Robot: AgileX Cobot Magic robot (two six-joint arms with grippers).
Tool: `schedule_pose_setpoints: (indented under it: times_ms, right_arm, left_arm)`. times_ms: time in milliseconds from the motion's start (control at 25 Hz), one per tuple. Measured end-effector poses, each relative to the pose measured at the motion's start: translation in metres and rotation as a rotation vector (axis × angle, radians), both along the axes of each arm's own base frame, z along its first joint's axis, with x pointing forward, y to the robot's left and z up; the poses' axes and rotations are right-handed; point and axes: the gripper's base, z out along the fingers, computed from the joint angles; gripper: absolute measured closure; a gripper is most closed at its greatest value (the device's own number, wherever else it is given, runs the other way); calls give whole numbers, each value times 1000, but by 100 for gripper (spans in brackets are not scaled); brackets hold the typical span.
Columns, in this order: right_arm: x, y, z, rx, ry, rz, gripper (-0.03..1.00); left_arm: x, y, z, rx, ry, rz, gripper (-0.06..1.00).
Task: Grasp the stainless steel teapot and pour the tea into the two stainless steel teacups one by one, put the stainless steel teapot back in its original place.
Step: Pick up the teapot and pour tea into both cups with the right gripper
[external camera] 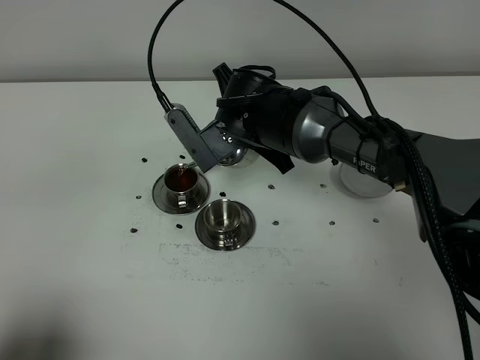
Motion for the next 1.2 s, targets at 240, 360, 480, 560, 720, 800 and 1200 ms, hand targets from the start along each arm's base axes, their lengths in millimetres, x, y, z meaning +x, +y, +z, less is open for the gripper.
schedule_pose_setpoints:
  times_ms: [240,360,480,560,720,800,1200]
  right_arm:
    - [-1,-8,11,124,34,-85,76]
    - [-4,-14,29,249,50,-161,76]
    - [-5,-17,39,384,86,-265,76]
    - [-5,-20,41,458,119,-346,76]
    - [-5,-25,40,540,149,-484,76]
    - [-8,-24,41,561,157,-543,76]
    - [-62,37,62,738,258,-659,76]
  left_arm:
    - [0,0,0,0,0,0,37]
    - [0,0,0,0,0,0,37]
    - [0,0,0,0,0,0,37]
    - [0,0,0,0,0,0,37]
    - [0,0,0,0,0,0,37]
    - [0,0,0,0,0,0,37]
    - [0,0,0,0,0,0,37]
